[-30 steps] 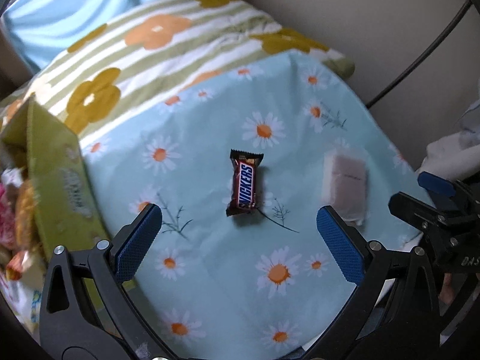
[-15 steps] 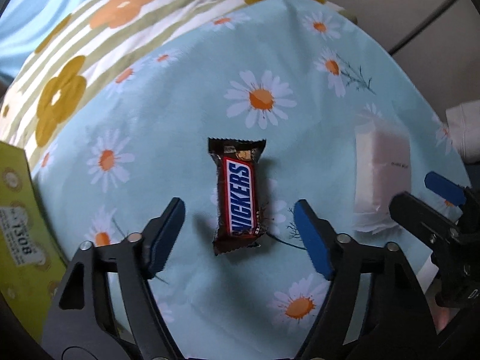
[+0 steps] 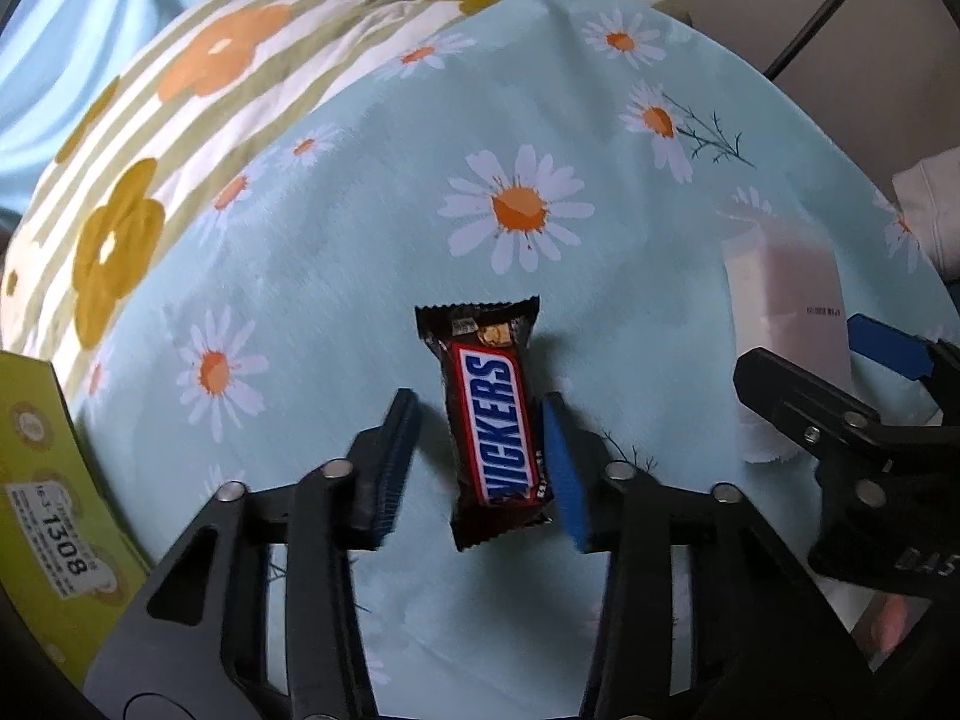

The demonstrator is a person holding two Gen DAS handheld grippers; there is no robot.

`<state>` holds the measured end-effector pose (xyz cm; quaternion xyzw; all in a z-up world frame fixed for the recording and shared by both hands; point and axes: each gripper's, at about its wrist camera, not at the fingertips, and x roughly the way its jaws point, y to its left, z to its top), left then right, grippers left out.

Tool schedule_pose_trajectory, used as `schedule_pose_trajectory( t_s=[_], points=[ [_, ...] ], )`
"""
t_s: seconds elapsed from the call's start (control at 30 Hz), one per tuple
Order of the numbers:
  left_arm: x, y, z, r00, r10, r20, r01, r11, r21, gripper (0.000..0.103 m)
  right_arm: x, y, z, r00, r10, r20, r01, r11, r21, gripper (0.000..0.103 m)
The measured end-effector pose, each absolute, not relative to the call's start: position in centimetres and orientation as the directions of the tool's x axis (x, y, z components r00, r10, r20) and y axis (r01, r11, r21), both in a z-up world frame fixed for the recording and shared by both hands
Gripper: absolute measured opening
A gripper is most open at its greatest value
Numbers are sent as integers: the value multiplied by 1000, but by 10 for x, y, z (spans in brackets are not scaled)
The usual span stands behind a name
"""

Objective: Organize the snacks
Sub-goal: 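Grasp the pastry pack with the right tool while the left tool grasps the Snickers bar, then carry the pastry pack and Snickers over the box and open both tools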

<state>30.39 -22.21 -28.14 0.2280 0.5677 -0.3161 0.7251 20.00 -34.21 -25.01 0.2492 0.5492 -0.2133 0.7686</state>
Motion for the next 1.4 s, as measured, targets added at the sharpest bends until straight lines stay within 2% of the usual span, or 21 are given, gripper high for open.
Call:
schedule_pose_trajectory(
  t_s=[0.13,0.27,0.33,0.4,0.47,0.73,0.9,1.17,1.4],
  points=[
    [309,-220,-281,154,-208,-966,720,693,-34,26,206,-339,-254,282,-79,-956,611,783,115,89],
    [312,-217,-281,144,-223,-964,720,692,-52,26,209,-336,-261,263,-91,-960,612,785,93,83],
    [312,-216,-281,144,-228,-963,719,692,-57,26,211,-333,-264,246,-122,-962,605,794,54,78],
    [313,-214,-281,144,-229,-963,714,698,-59,26,212,-327,-264,236,-157,-959,593,805,14,66],
    [316,-210,-281,138,-233,-962,703,708,-71,26,212,-326,-263,242,-180,-953,576,817,-8,60],
    [317,-204,-275,129,-254,-958,665,739,-106,26,208,-328,-256,294,-138,-946,530,847,41,58],
    [311,-203,-252,154,-290,-944,642,756,-128,26,206,-329,-236,340,-132,-931,501,864,61,58],
    [295,-192,-178,287,-360,-888,583,801,-136,26,206,-328,-174,468,-103,-878,379,921,94,58],
    [286,-146,-113,440,-352,-826,439,887,-143,26,221,-299,-115,583,6,-813,148,983,113,58]
  ],
)
